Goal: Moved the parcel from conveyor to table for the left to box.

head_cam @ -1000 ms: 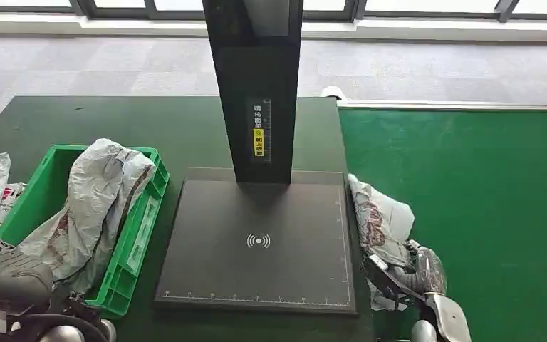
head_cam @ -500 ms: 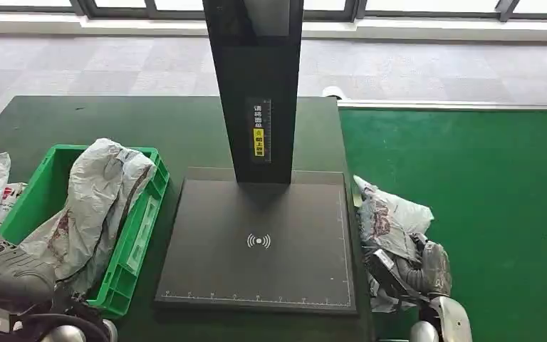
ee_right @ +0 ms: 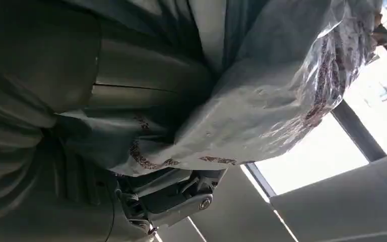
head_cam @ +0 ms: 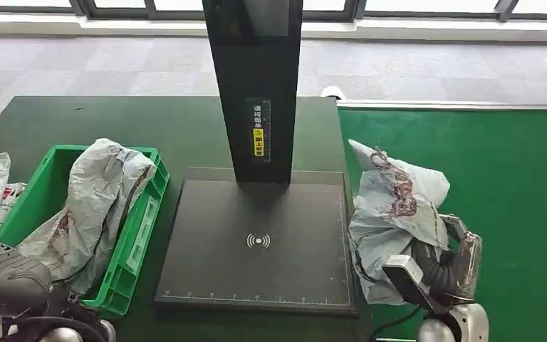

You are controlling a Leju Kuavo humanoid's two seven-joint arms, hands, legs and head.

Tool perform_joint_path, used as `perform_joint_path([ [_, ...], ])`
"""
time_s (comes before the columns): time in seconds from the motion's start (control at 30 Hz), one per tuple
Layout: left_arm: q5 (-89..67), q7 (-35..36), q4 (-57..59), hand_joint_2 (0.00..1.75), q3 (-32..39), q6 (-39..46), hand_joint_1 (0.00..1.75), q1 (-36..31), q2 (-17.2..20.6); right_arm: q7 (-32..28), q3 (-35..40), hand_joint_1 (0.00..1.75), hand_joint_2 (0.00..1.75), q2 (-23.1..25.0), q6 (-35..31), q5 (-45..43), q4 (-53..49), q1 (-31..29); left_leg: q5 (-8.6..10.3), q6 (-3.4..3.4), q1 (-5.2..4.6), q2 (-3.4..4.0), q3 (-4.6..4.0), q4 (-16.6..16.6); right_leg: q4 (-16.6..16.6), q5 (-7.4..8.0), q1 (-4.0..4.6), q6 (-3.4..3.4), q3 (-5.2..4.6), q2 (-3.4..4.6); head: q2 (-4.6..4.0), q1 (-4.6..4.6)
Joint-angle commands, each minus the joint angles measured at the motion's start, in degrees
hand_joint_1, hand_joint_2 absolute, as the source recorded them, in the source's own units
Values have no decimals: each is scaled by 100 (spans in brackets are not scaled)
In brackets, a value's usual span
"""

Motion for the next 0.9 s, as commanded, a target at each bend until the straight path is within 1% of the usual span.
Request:
perform_joint_path([
  [0.03, -43, 26, 102, 0, 92, -2, 0, -32, 43, -1113, 927, 175, 175, 171, -383, -616, -1116, 208, 0, -7, -1, 13, 0, -3, 0, 3, 0, -3, -5, 9, 0, -2],
  [0.1, -24, 26, 163, 0, 66, -2, 0, -72, 63, -1207, 1243, 175, 175, 190, -433, -526, -1335, 178, -2, -6, -1, 18, -5, 2, 6, 2, -2, -3, -10, 15, 0, 0],
  [0.13, -2, 26, 203, 0, 39, -2, 0, -92, 80, -1204, 1399, 175, 175, 189, -443, -515, -1358, 98, -2, -11, -2, 33, -2, -4, 5, 5, -3, -6, -13, 28, 0, 0],
  [0.27, 47, 26, 328, 0, -97, -2, 0, -176, 154, -1306, 1935, 175, 175, -37, -361, -731, -1117, -194, 2, -13, 1, 36, 9, -11, -4, 9, 0, -7, -5, 28, 0, 0],
  [0.37, 140, 26, 523, 0, -282, -2, 0, -318, 257, -1134, 2521, 175, 175, -312, -154, -642, -396, -600, 5, -9, 3, 32, 8, -9, -8, 14, 3, -3, -2, 26, 0, 0],
  [0.43, 196, 26, 637, 0, -379, -2, 0, -411, 288, -997, 2868, 175, 175, -341, -105, -385, 201, -936, 8, -9, 3, 40, 12, -13, -12, 18, 3, -3, 1, 33, 0, 0],
  [0.47, 210, 26, 674, 0, -408, -2, 0, -442, 299, -931, 2928, 175, 175, -319, -113, -341, 356, -1023, 4, -8, 7, 33, 12, -9, -10, 14, 6, -2, 4, 27, 0, 0],
  [0.5, 210, 26, 674, 0, -408, -2, 0, -442, 299, -931, 2928, 175, 175, -319, -113, -341, 356, -1023, 10, -10, 7, 43, 17, -18, -18, 23, 6, -3, 6, 36, 0, 0],
  [0.57, 210, 26, 674, 0, -408, -2, 0, -442, 299, -931, 2928, 175, 175, -319, -113, -341, 356, -1023, 8, -8, 3, 19, 16, -9, -7, 10, 2, -1, 10, 14, 0, -2],
  [0.6, 210, 26, 674, 0, -408, -2, 0, -442, 299, -931, 2928, 175, 175, -319, -113, -341, 356, -1023, 23, -14, 7, 24, 16, -30, -30, 27, 6, -4, 11, 14, 0, -2],
  [0.63, 230, 26, 706, 0, -446, -2, 0, -457, 315, -844, 3041, 175, 175, -363, -16, -378, 527, -1117, 17, -8, 4, 5, 36, -9, -9, 15, 3, 2, 3, 2, 0, 0],
  [0.67, 261, 26, 735, 0, -482, -2, 0, -469, 342, -777, 3118, 175, 175, -388, 54, -374, 638, -1189, 18, -9, 6, 6, 60, -16, -17, 16, 6, 1, 13, 2, 0, 0],
  [0.7, 294, 26, 787, 0, -546, -2, 0, -503, 370, -641, 3228, 175, 175, -392, 190, -324, 932, -1352, 16, -9, 4, 14, 65, -8, -6, 17, 4, 4, 12, 13, 0, -2],
  [0.77, 329, 26, 866, 0, -639, -2, 0, -540, 401, -586, 3375, 175, 175, -354, 200, -291, 1304, -1560, 18, -9, 4, 20, 66, -9, -7, 21, 4, 3, 12, 18, 0, 0],
  [0.87, 416, 26, 1013, 0, -750, -2, 0, -633, 441, -502, 3518, 175, 175, -297, 220, -579, 2227, -2042, 27, -13, 7, 30, 62, -16, -16, 33, 6, 2, 9, 24, 0, 0],
  [0.9, 423, 26, 1045, 0, -769, -2, 0, -664, 439, -471, 3564, 175, 175, -309, 237, -593, 2454, -2153, 21, -10, 7, 22, 61, -8, -9, 26, 6, 3, 11, 20, 0, 0],
])
